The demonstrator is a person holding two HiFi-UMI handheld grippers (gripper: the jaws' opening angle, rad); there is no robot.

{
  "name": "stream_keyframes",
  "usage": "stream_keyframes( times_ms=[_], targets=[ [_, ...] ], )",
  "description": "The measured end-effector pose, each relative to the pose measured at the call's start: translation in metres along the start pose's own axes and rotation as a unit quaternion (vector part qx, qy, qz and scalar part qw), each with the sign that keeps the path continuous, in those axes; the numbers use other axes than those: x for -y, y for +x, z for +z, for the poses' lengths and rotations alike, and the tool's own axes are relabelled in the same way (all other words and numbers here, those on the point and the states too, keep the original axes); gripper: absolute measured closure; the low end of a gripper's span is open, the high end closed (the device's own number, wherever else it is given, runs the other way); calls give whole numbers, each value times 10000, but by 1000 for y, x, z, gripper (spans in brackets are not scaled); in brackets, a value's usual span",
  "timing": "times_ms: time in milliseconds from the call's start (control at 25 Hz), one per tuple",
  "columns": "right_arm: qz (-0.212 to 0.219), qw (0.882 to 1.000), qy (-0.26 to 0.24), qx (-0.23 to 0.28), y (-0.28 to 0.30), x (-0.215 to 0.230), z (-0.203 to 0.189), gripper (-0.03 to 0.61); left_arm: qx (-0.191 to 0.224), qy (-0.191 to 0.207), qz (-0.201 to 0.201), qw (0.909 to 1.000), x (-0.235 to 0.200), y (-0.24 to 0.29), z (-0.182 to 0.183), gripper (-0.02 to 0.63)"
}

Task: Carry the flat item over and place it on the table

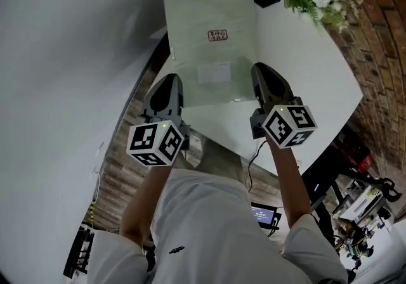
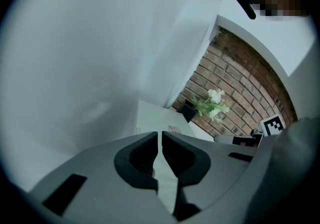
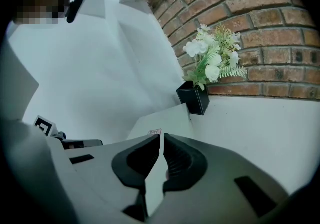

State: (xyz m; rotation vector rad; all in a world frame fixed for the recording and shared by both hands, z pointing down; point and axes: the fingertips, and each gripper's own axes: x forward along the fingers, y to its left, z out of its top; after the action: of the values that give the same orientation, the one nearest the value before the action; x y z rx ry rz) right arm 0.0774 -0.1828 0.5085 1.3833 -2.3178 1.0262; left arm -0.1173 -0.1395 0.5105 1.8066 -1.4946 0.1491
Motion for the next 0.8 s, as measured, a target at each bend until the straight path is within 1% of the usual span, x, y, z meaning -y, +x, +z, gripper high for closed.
stream_keyframes(
  times_ms=[200, 480, 800],
  targets=[
    [121, 9999, -59, -10, -15, -17, 6, 526, 71, 23, -71, 9999, 14, -20, 10, 574],
    [127, 9999, -89, 67, -42, -33, 16, 526, 146, 116, -204, 9996, 37, -47, 24, 574],
    [62, 9998, -108, 145, -75, -45, 30, 526, 166, 269, -511, 9982, 69, -62, 44, 575]
  ],
)
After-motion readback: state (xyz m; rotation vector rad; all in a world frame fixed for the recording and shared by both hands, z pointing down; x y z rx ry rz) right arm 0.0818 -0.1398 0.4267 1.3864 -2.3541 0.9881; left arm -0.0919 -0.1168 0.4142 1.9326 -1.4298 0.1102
